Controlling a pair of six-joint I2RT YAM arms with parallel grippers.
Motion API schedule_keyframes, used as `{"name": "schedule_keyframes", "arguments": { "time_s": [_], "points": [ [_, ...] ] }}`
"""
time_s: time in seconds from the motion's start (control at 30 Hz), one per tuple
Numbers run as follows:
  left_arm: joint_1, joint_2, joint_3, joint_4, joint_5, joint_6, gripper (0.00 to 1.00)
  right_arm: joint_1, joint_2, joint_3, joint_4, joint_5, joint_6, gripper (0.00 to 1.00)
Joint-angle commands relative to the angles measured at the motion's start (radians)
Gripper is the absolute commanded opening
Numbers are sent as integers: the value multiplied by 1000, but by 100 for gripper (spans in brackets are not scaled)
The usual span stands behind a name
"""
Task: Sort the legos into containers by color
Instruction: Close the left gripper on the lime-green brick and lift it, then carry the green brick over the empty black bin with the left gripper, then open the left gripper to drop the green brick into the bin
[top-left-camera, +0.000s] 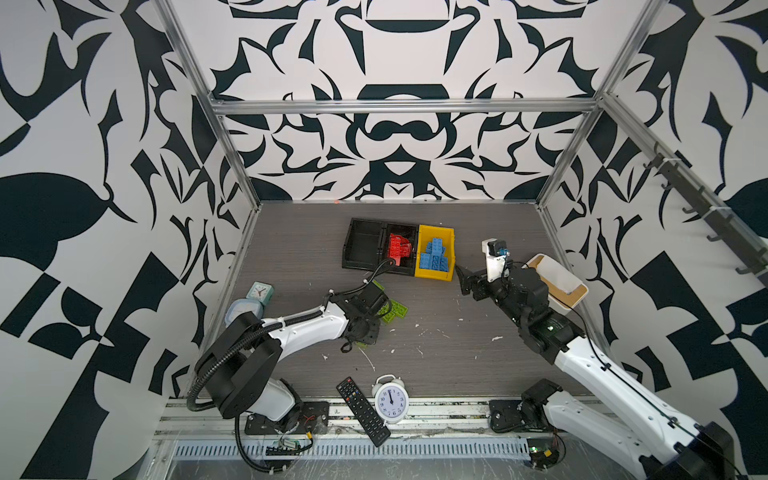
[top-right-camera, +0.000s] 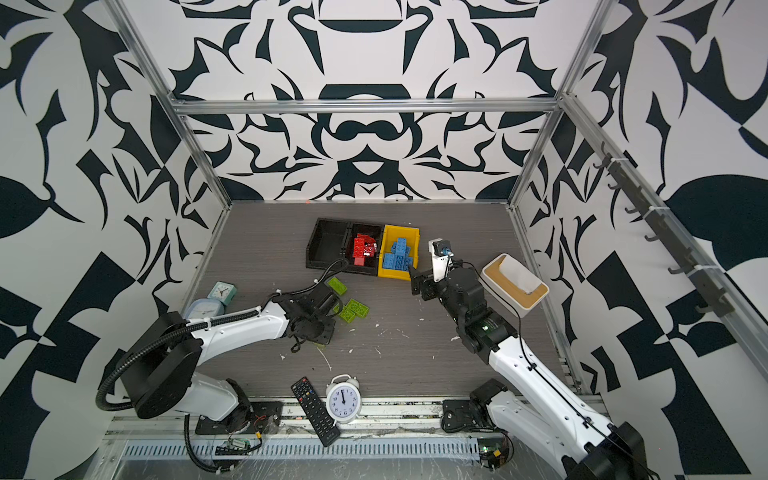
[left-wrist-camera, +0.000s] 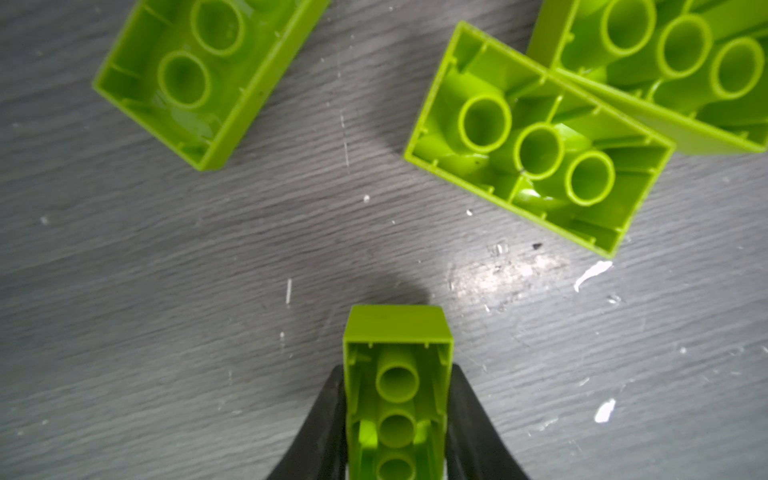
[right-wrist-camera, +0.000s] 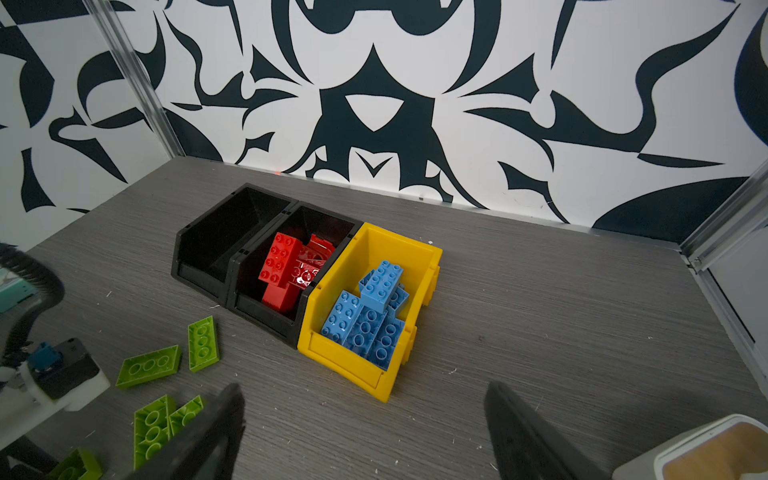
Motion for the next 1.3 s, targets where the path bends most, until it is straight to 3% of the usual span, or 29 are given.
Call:
{"name": "schedule_keyframes", "arguments": {
  "time_s": [0.0,0.23,0.47,0.6,0.83,1.27],
  "points": [
    [7,-42,69,-53,-49,-6,19,-2,2,2,38,-5,12,93],
    [158,-52,227,-47,-30,122,18,-2,36,-10,61,-35,22,93],
    [293,90,446,-5,-28,314,18,-2,58,-8,61,-59,25,93],
    [312,199,540,63,-11,394,18,-2,51,-12,67,-53,25,94],
    [367,382,690,88,-1,433,18,-2,42,-15,67,-59,25,94],
    [417,541,824,138,79,465,19,-2,39,-22,68,-75,27,94]
  ]
}}
